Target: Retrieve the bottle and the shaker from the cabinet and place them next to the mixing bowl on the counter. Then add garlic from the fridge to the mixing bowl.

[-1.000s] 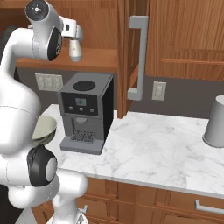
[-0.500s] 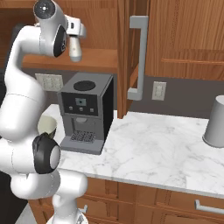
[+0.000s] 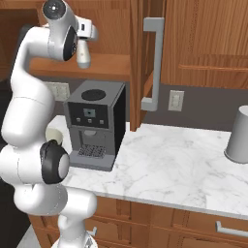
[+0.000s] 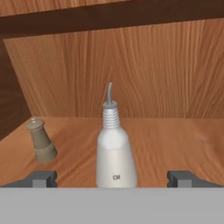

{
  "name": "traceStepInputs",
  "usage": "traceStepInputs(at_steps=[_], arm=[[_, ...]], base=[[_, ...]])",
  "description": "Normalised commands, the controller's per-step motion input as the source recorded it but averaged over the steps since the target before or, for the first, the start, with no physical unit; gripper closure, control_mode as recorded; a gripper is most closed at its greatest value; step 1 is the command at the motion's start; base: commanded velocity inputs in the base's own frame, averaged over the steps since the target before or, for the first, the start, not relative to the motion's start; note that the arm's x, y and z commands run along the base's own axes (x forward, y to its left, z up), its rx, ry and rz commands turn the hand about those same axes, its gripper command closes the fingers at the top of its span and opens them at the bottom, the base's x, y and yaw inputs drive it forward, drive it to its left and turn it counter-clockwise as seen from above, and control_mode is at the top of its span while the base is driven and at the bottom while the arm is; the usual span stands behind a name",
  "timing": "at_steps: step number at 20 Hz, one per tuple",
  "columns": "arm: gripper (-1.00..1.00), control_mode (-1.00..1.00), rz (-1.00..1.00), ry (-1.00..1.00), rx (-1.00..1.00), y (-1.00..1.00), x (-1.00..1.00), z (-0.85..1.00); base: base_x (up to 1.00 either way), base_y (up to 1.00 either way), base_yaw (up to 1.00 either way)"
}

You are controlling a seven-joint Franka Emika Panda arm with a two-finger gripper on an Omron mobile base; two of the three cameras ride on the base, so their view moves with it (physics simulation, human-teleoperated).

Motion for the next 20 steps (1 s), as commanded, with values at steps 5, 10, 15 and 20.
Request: traceStepInputs(at_steps=[5,10,15,20], arm=[[-1.0,-1.0,0.0,0.0,0.0,0.0,0.19,-0.05],[-1.0,-1.0,0.0,0.0,0.0,0.0,0.16,-0.07],[-1.0,-1.0,0.0,0.0,0.0,0.12,0.16,-0.04],[-1.0,-1.0,0.0,0.0,0.0,0.18,0.19,0.0]], base=[[0.0,0.0,0.0],[0.0,0.0,0.0],[0.0,0.0,0.0],[0.0,0.0,0.0]])
